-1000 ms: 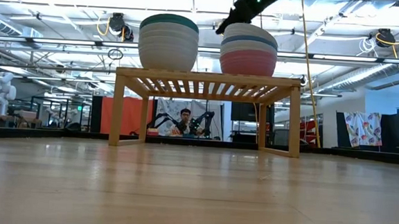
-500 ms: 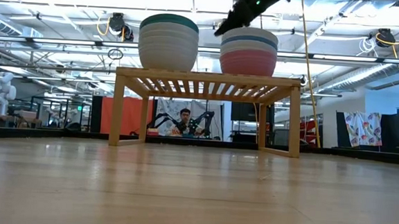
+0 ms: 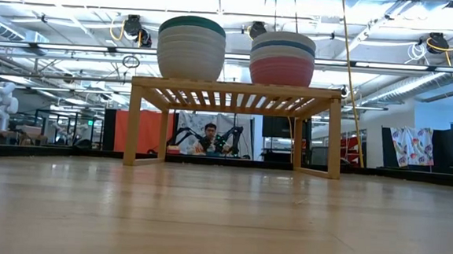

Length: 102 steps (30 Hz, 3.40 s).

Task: Place and stack bowls onto a shelf
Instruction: Return to Home Position

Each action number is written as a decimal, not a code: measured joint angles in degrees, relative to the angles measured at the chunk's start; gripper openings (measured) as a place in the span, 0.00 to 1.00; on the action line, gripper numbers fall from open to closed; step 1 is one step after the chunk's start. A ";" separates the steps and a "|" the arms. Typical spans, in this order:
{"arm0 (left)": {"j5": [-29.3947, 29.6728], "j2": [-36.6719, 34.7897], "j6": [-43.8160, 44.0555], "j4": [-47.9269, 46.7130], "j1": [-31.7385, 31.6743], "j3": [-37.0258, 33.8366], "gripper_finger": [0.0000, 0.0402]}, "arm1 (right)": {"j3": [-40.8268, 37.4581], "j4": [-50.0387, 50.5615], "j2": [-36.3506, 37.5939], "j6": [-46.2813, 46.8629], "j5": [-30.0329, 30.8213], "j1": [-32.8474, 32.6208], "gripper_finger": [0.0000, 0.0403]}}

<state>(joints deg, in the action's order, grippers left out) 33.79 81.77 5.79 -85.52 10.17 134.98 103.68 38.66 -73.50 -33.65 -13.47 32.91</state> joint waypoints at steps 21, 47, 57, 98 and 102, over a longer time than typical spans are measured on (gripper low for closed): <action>-0.31 -14.07 -6.71 -4.57 0.13 0.02 0.14 | -0.07 -3.86 16.68 11.76 -0.13 -0.01 0.00; -8.71 -31.57 -8.40 -4.46 0.08 -4.33 0.14 | -0.07 18.84 28.36 24.05 7.67 -0.02 0.00; -10.24 -41.55 -5.97 -4.50 0.02 -16.69 0.14 | -3.74 21.19 33.63 27.28 7.72 0.00 0.00; -11.33 -56.32 -0.95 3.36 -0.04 -43.62 0.14 | -51.04 -0.76 72.95 37.50 10.47 0.02 0.00; -14.14 -61.61 -0.93 8.34 -0.04 -48.99 0.14 | -54.92 -4.41 72.97 37.51 10.47 0.00 0.00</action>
<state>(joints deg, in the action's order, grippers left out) 19.65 20.16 4.86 -77.18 10.13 85.99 48.76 34.25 -0.54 3.86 -3.01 32.91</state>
